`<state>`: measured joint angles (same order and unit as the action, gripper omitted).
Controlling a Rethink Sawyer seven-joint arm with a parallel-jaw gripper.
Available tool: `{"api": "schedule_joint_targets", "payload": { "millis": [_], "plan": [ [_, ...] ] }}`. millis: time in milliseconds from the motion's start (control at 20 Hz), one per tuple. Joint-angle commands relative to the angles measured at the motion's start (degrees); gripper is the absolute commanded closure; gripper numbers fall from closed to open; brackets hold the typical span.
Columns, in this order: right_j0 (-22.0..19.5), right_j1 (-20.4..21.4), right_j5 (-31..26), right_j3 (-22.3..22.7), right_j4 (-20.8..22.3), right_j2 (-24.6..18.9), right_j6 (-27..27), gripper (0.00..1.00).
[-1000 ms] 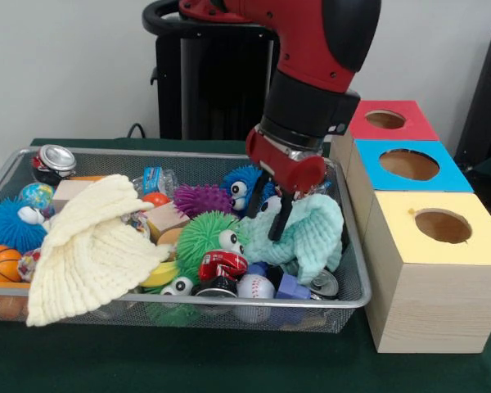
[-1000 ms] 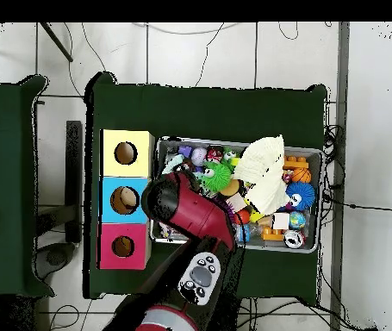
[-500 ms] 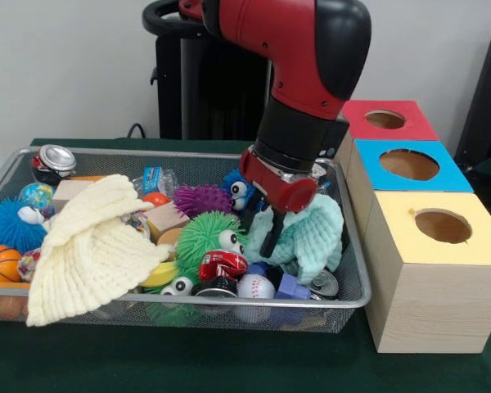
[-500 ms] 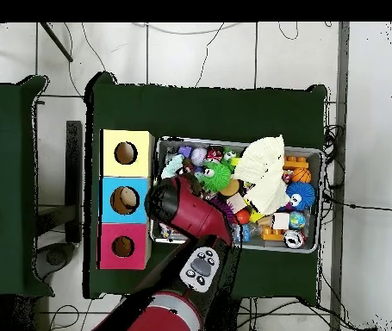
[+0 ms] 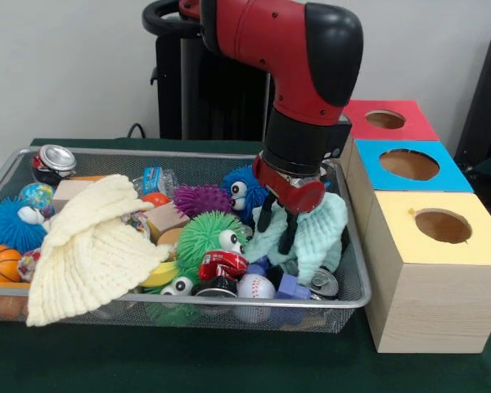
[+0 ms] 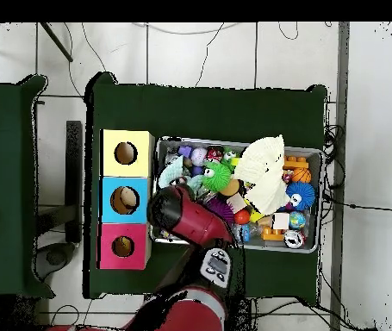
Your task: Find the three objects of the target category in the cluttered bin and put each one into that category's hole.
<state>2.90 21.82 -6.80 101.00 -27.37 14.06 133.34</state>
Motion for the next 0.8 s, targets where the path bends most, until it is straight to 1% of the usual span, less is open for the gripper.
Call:
{"api": "schedule_joint_targets", "payload": {
  "millis": [50, 200, 250, 300, 350, 450, 550, 600, 650, 700, 750, 800],
  "plan": [
    [-7.3, 3.3, 4.3, 11.2, 5.9, -14.8, 4.9, 0.00],
    [-9.5, 2.6, 6.7, 13.1, 8.9, -16.9, 5.4, 0.00],
    [-10.1, 1.8, 8.2, 13.5, 10.1, -17.5, 5.8, 0.00],
    [-10.0, 1.6, 8.6, 13.5, 10.5, -17.5, 6.2, 0.00],
    [-9.3, 1.2, 9.3, 13.1, 11.7, -16.8, 6.7, 1.00],
    [-7.5, 0.9, 12.2, 13.0, 11.4, -15.3, 8.5, 1.00],
    [-7.4, 0.8, 11.7, 12.6, 11.6, -15.1, 8.1, 1.00],
    [-8.2, 0.9, 11.4, 12.5, 12.4, -15.8, 7.3, 1.00],
    [-9.0, 2.0, 10.5, 12.7, 13.0, -16.3, 6.5, 1.00],
    [-8.8, 2.8, 9.4, 12.6, 12.6, -16.0, 6.5, 1.00],
    [-8.0, 4.9, 7.1, 12.7, 12.0, -14.7, 6.3, 1.00],
    [-7.8, 6.1, 5.7, 12.8, 12.0, -13.9, 6.0, 1.00]
  ]
}}
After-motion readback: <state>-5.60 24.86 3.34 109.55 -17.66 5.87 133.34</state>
